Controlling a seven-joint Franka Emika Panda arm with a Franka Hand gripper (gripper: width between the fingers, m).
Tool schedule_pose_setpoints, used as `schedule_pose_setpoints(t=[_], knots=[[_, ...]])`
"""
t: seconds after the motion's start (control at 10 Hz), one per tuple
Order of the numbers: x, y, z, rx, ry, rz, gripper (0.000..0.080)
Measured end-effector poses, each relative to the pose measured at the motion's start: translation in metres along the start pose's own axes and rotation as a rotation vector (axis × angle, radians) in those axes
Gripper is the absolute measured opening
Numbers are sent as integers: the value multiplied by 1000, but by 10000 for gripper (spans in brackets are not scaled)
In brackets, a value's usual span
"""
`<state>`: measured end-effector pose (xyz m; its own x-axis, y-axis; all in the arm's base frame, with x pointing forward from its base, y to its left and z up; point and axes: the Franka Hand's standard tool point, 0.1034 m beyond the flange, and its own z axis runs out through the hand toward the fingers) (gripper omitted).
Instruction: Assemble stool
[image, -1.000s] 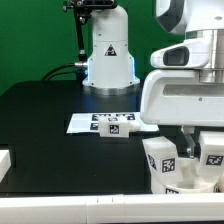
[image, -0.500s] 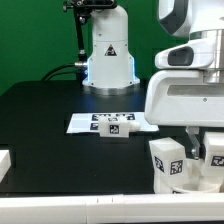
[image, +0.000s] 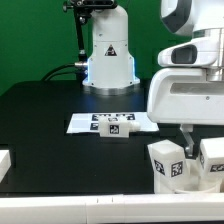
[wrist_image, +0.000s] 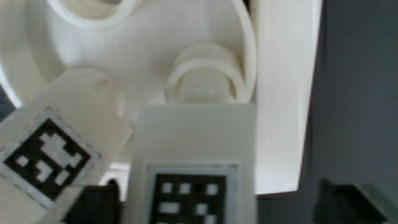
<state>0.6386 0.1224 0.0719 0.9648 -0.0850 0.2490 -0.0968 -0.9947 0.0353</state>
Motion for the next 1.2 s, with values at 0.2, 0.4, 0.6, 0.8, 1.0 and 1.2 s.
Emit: schedule_pose_setpoints(t=[0.2, 0.4, 0.6, 0.8, 1.0, 1.2], knots=[[0, 0, 0, 0, 0, 0, 618], [0, 0, 0, 0, -1, 0, 647], [0, 0, 1, 0, -1, 0, 649], [4, 6, -8, -10, -52, -8, 649], [18, 14, -28, -19, -112, -5, 649], [25, 26, -42, -54, -292, 17, 649]])
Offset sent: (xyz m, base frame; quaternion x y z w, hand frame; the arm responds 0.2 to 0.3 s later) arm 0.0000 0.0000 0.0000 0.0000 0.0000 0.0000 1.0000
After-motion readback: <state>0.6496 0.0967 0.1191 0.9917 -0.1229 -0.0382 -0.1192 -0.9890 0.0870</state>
